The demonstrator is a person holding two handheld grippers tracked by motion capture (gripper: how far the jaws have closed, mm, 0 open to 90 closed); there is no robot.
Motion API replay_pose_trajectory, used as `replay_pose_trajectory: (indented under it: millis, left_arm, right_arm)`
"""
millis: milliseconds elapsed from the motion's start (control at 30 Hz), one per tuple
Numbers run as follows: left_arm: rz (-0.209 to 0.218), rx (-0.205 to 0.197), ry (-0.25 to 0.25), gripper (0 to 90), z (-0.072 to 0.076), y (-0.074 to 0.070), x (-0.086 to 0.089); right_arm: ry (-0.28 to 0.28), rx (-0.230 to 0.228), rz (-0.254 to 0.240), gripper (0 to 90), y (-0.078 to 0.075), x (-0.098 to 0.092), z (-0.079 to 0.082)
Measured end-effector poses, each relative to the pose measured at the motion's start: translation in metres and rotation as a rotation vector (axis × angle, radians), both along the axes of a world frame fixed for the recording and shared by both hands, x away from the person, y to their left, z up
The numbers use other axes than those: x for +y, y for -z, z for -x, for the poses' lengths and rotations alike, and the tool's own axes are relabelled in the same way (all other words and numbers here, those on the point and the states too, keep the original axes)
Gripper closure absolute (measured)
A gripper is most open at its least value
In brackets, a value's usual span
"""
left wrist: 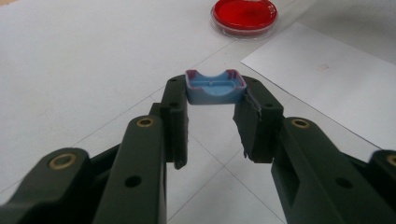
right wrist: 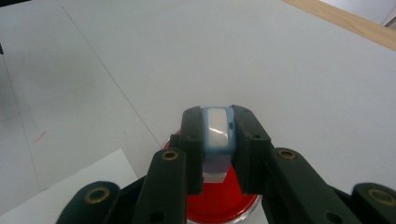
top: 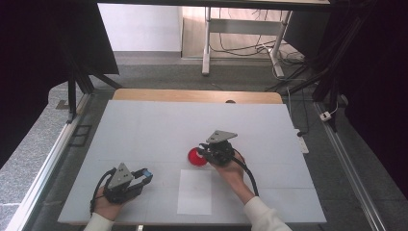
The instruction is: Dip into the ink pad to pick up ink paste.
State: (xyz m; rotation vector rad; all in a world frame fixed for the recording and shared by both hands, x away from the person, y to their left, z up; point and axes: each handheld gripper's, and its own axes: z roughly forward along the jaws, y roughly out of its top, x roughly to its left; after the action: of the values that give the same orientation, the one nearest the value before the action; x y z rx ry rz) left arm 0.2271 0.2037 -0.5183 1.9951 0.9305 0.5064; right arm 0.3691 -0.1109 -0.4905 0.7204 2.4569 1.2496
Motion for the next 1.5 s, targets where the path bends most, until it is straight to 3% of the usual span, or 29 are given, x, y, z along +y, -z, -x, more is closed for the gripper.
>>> replay_pose_trajectory:
  millis: [467,1000,1200,1500]
  left_arm:
    - [0.001,0.002,0.002,65.3,0.000,0.000,0.000]
    - [-0.002,0.004,0.007,65.3,0.000,0.000,0.000]
    - [-0.001,0.002,0.005,65.3,0.001,0.000,0.000]
    - [-0.003,0.001,0.006,65.3,0.001,0.000,0.000]
  right_arm:
    - [0.000,-0.003,0.050,75.2,0.006,0.003,-0.002]
    - [-0.004,-0.003,0.055,75.2,0.010,0.005,-0.002]
    - [-0.012,-0.018,0.088,75.6,0.012,0.005,-0.001]
    - [-0.007,0.004,0.075,75.9,0.015,0.004,-0.002]
